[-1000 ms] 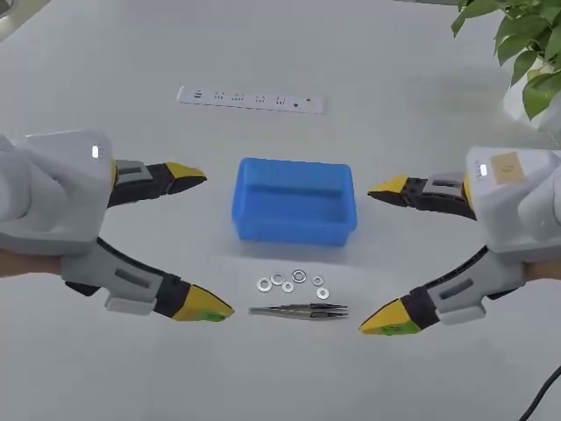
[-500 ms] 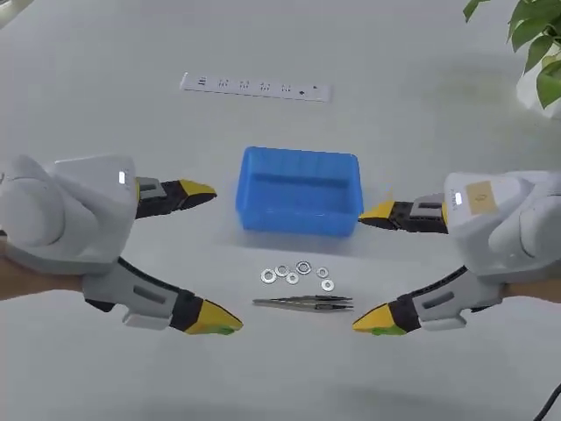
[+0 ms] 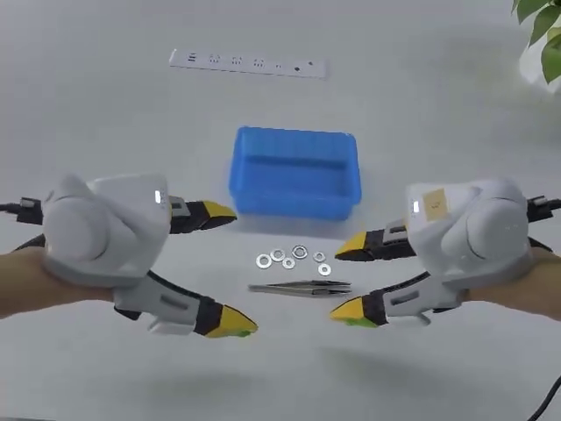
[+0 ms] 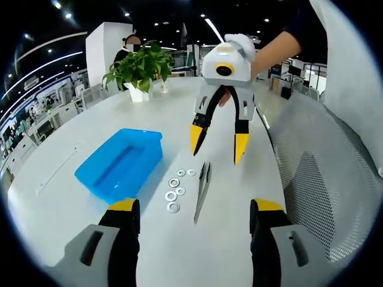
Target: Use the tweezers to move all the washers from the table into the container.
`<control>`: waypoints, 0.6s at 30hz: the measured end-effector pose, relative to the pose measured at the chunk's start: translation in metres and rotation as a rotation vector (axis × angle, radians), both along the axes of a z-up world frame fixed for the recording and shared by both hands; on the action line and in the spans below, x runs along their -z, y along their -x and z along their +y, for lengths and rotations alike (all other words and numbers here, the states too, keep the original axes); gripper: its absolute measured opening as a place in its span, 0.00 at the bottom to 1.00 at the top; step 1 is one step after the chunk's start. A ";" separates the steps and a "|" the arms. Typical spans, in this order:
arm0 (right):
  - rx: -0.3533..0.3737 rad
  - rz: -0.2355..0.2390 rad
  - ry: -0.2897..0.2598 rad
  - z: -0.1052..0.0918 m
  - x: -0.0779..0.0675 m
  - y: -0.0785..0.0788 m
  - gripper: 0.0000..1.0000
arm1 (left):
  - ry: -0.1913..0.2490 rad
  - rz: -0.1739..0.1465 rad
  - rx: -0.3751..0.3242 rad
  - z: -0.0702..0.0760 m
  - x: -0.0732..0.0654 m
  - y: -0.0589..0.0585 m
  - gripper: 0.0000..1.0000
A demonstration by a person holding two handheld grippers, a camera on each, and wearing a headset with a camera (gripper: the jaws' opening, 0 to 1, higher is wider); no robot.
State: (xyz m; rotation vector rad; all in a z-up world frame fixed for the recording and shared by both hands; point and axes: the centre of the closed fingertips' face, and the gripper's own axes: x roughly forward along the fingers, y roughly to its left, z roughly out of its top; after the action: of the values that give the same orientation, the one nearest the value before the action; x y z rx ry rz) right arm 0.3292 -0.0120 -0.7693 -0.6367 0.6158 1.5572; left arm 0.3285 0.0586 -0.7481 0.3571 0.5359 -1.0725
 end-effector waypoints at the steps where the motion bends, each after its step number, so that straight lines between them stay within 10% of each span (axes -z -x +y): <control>1: -0.002 0.000 0.004 0.000 0.001 0.000 0.41 | -0.002 0.001 0.002 0.000 0.001 -0.001 0.78; 18: -0.029 0.010 0.073 0.012 0.024 0.000 0.34 | -0.061 0.099 0.103 -0.017 0.037 0.011 0.58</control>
State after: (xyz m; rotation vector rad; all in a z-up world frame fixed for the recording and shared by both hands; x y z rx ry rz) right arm 0.3294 0.0002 -0.7936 -0.6958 0.6762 1.5709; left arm 0.3174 0.0419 -0.7853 0.3899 0.6452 -1.1793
